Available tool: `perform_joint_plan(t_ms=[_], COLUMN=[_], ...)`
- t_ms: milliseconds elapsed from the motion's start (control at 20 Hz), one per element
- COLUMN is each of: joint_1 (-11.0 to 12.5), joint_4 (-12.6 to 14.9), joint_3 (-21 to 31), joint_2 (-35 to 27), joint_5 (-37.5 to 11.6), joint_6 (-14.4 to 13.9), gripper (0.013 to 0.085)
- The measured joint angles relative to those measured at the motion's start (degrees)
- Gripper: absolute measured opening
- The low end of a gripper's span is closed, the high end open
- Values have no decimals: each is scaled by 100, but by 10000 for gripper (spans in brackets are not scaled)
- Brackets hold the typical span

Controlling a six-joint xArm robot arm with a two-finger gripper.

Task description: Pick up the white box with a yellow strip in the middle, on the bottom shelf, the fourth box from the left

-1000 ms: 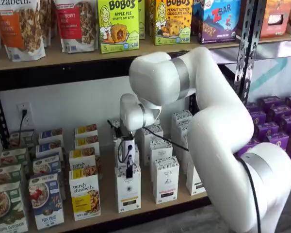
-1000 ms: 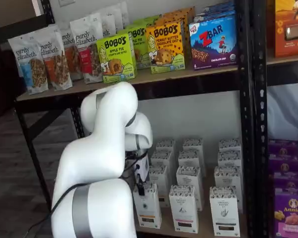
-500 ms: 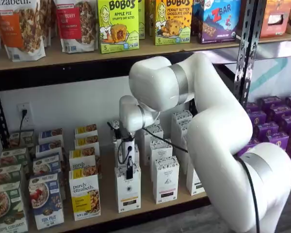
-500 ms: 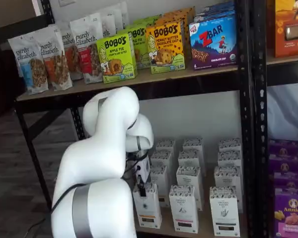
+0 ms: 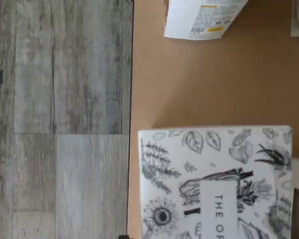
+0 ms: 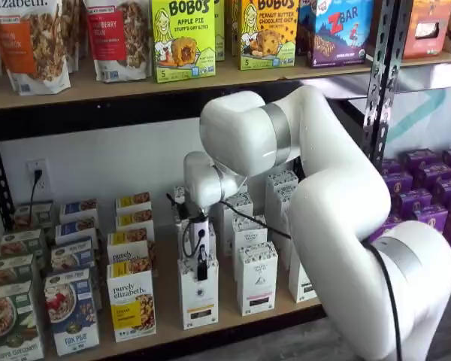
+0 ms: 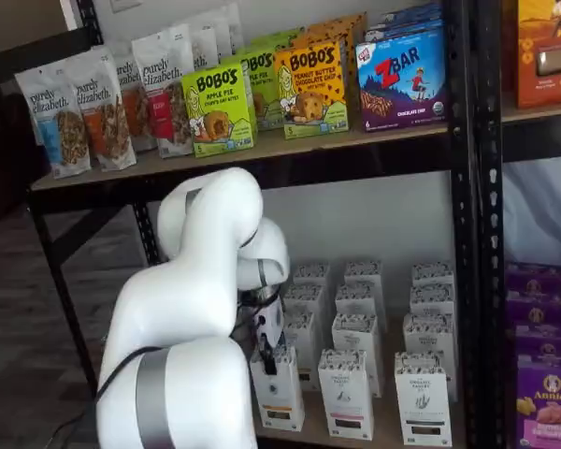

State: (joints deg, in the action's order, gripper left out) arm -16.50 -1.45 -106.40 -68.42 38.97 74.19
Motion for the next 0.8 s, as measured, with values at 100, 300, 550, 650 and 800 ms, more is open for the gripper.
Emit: perform_joint_plan(t_ms=[100, 300, 550, 650, 800], joint_1=[2, -12, -23, -27, -42], joint_4=[3, 112, 23, -53, -47], joint_3=[12, 52, 111, 130, 144], joint_2=[-10, -45, -59, -58, -55], joint_5=[-29, -89, -170, -197, -239], joint_6=[-2, -99, -38, 19, 1], gripper=[850, 850, 850, 810, 690])
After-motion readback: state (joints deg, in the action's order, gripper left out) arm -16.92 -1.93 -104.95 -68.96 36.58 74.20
